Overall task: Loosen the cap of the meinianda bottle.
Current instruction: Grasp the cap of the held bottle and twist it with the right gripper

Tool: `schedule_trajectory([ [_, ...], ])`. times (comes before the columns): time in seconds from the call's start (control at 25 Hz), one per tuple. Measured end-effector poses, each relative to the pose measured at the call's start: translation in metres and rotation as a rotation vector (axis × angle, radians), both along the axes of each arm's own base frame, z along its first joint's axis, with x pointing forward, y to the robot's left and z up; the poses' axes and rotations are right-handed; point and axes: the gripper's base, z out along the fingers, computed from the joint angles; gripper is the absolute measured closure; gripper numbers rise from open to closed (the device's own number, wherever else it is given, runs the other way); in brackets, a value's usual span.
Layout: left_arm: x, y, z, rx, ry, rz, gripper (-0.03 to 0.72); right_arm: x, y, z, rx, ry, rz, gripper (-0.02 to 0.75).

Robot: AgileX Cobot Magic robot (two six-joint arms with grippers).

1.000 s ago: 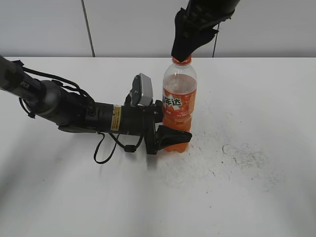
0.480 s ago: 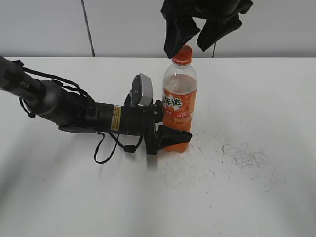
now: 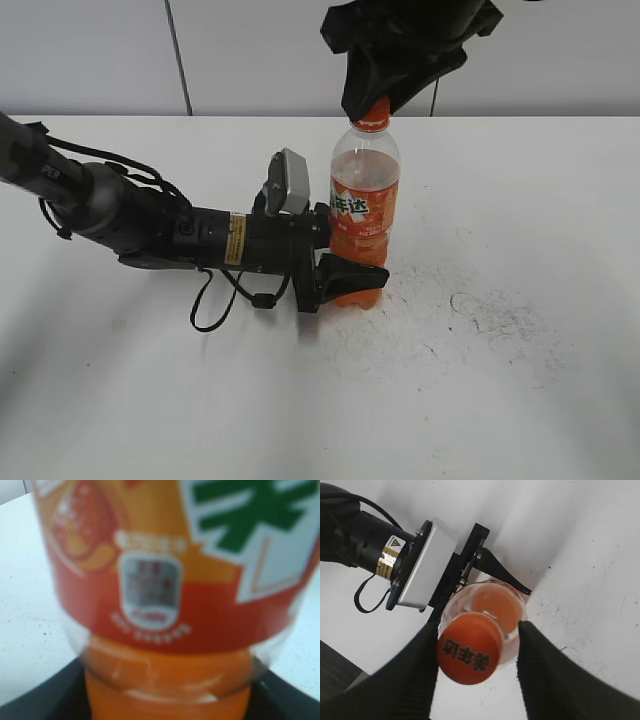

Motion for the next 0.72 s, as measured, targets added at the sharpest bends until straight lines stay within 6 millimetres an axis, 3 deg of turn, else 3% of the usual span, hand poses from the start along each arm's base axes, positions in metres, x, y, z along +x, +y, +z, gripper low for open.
schedule_trajectory([
  [0.08,0.0001,0.0000,0.0000,0.000,0.000,0.001,0.174,-0.0003,0.0007,0.0002,0.002,-0.008,0.029,0.466],
  [0.28,0.0000,0.0000,0.0000,0.000,0.000,0.000,0.174,-0.0007,0.0011,0.0002,-0.018,-0.045,0.125,0.468],
  [0.56,0.0000,0.0000,0.0000,0.000,-0.001,0.000,0.174,-0.0017,0.0014,0.0015,-0.121,-0.256,0.640,0.469],
  [0.72,-0.0001,0.0000,0.0000,0.000,-0.003,-0.002,0.174,-0.0022,0.0023,0.0017,-0.127,-0.287,0.719,0.469],
])
